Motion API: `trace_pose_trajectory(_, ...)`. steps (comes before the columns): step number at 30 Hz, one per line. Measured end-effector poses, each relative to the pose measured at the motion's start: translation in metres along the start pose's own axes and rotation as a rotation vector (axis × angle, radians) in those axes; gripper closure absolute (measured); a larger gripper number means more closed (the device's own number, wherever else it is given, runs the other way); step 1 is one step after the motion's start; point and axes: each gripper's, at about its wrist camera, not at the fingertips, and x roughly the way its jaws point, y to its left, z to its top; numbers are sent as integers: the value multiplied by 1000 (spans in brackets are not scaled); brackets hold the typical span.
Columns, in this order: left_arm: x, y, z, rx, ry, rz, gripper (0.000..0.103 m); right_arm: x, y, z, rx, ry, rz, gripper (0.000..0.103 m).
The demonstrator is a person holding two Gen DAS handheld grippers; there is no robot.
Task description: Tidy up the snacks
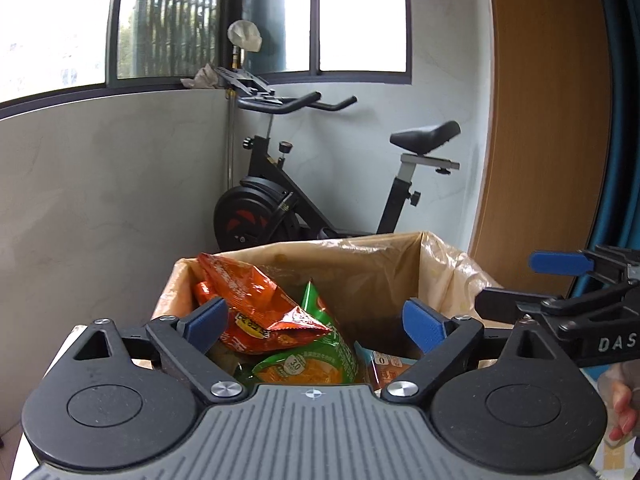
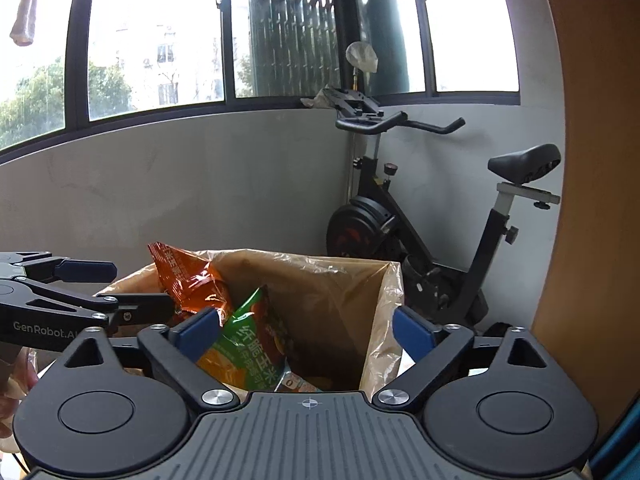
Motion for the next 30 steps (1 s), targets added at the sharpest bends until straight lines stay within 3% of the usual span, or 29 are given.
trace_pose_trajectory(3,-19,4,3,-27,-20,24,7,-16,6,5,3,-23,-15,0)
trace_pose_trajectory(8,-55,-4,8,40,-89,165,7,-44,16,14,36,-40,-32,0)
trace_pose_trajectory(12,-90,-3,16,15,-132,130,7,-70,24,21,51,-55,-55,0)
trace_pose_trajectory(18,-141,-12,25,11,-173,169,7,-108,34,26,76,-80,-63,0)
trace_pose_trajectory(21,-161,-11,26,-13,-179,145,7,-122,40,26,70,-75,-55,0)
trace_pose_trajectory(30,-185,-13,21,-28,-176,187,7,-148,56,29,26,-76,-80,0)
